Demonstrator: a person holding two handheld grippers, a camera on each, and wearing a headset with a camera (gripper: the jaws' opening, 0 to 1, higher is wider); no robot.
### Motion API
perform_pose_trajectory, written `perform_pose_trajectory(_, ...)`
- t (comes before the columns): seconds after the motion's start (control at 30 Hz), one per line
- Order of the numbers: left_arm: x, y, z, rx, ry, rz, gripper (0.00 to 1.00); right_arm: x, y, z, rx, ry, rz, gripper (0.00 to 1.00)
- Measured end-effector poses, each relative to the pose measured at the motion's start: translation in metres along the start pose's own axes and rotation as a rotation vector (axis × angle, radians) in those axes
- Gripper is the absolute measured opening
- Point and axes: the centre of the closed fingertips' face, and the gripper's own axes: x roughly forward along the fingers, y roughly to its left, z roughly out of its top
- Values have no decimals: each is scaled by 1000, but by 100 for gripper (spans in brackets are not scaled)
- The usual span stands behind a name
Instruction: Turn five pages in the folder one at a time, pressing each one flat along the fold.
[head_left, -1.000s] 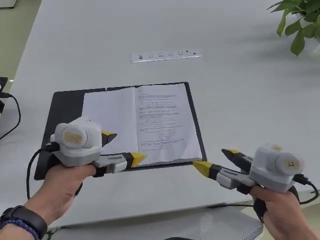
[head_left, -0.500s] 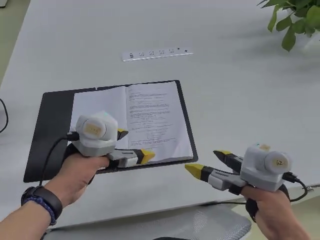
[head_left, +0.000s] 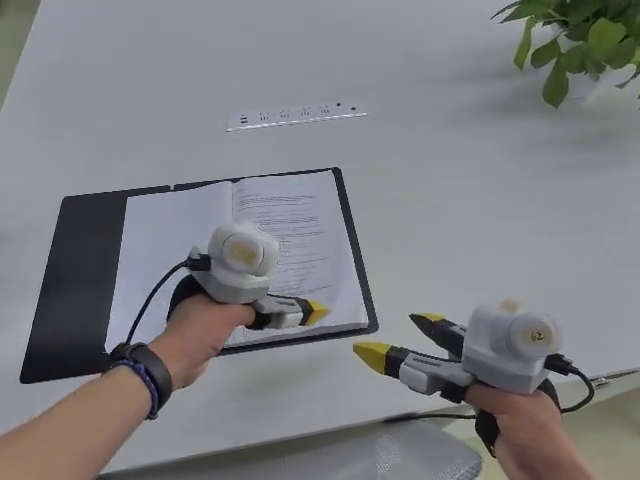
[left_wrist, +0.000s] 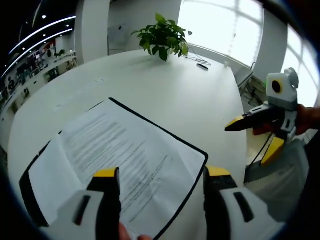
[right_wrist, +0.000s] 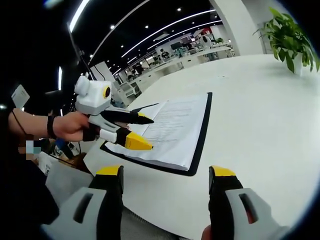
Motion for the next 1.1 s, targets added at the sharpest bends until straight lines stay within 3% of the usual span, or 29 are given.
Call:
perform_pose_trajectory(0.3,32,-8,-2,-16,24,7,69,-3,-5,-1,8,2,-6,67)
perform_pose_trajectory(0.43,40,-10,-21,28,90,13,70,-2,-7,-2,10,8,-8,65)
perform_pose_trajectory(0.53,39,-8,-23,87,82,41,67,-1,-7,-1,14,6,-7,65)
perform_pose_trajectory(0.9,37,0,-20,62,48,46,61,8,-2,0,-25,27,9,63)
perform_pose_trajectory(1.1,37,3,-19,34,35,52,55,19,0,12,-35,15,27,60)
